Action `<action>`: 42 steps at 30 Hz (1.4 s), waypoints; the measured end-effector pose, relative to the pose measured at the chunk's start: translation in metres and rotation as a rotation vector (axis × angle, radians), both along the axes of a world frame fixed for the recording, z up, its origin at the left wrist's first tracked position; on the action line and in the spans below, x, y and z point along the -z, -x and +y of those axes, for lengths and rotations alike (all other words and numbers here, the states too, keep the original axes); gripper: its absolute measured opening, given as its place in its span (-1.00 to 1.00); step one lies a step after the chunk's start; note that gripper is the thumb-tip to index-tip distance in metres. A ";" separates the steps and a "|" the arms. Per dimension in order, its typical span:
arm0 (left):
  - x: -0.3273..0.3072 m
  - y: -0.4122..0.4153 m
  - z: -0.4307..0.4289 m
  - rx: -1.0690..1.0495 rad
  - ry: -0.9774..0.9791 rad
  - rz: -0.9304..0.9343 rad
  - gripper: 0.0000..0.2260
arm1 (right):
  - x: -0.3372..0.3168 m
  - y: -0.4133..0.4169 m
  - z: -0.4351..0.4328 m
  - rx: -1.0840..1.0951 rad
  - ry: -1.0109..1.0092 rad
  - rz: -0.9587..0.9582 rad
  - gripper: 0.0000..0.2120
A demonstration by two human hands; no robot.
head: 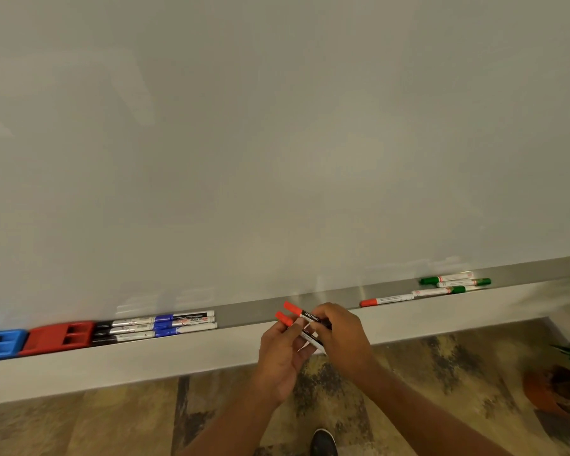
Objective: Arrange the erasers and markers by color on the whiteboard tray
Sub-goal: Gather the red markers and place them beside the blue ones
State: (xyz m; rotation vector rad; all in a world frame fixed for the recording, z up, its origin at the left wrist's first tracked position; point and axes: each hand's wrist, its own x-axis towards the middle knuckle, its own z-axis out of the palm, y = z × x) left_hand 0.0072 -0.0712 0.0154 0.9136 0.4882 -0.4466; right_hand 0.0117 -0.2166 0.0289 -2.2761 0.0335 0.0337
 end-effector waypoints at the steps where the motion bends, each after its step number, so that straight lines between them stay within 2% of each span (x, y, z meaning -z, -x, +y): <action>1: 0.001 0.000 -0.005 0.000 0.017 0.002 -0.81 | 0.000 0.002 -0.003 0.003 -0.007 0.010 -0.93; 9: 0.011 -0.001 -0.031 -0.003 -0.006 0.012 -0.82 | 0.001 0.008 -0.038 -0.128 0.081 -0.032 -0.82; 14: 0.016 -0.005 -0.044 -0.038 0.006 0.033 -0.79 | 0.010 -0.015 -0.102 -0.098 0.397 -0.080 -0.78; 18: 0.017 -0.008 -0.054 -0.031 0.001 0.044 -0.78 | 0.025 -0.038 -0.150 -0.158 0.743 0.013 -0.70; 25: 0.018 -0.012 -0.064 -0.026 -0.018 0.037 -0.76 | 0.039 -0.060 -0.178 -0.254 0.950 0.115 -0.72; 29: 0.020 -0.012 -0.068 -0.035 -0.028 0.038 -0.77 | 0.036 -0.064 -0.176 -0.298 1.055 0.097 -0.70; 35: 0.024 -0.012 -0.072 -0.053 -0.023 0.027 -0.78 | 0.026 -0.078 -0.175 -0.337 1.058 0.124 -0.80; 38: 0.025 -0.012 -0.071 -0.053 -0.006 0.036 -0.79 | 0.019 -0.076 -0.170 -0.351 1.001 0.048 -0.79; 40: 0.026 -0.012 -0.071 -0.067 0.005 0.041 -0.79 | 0.013 -0.072 -0.159 -0.322 0.877 -0.024 -0.77; 42: 0.027 -0.011 -0.071 -0.094 0.008 0.054 -0.79 | 0.004 -0.066 -0.140 -0.287 0.602 -0.040 -0.76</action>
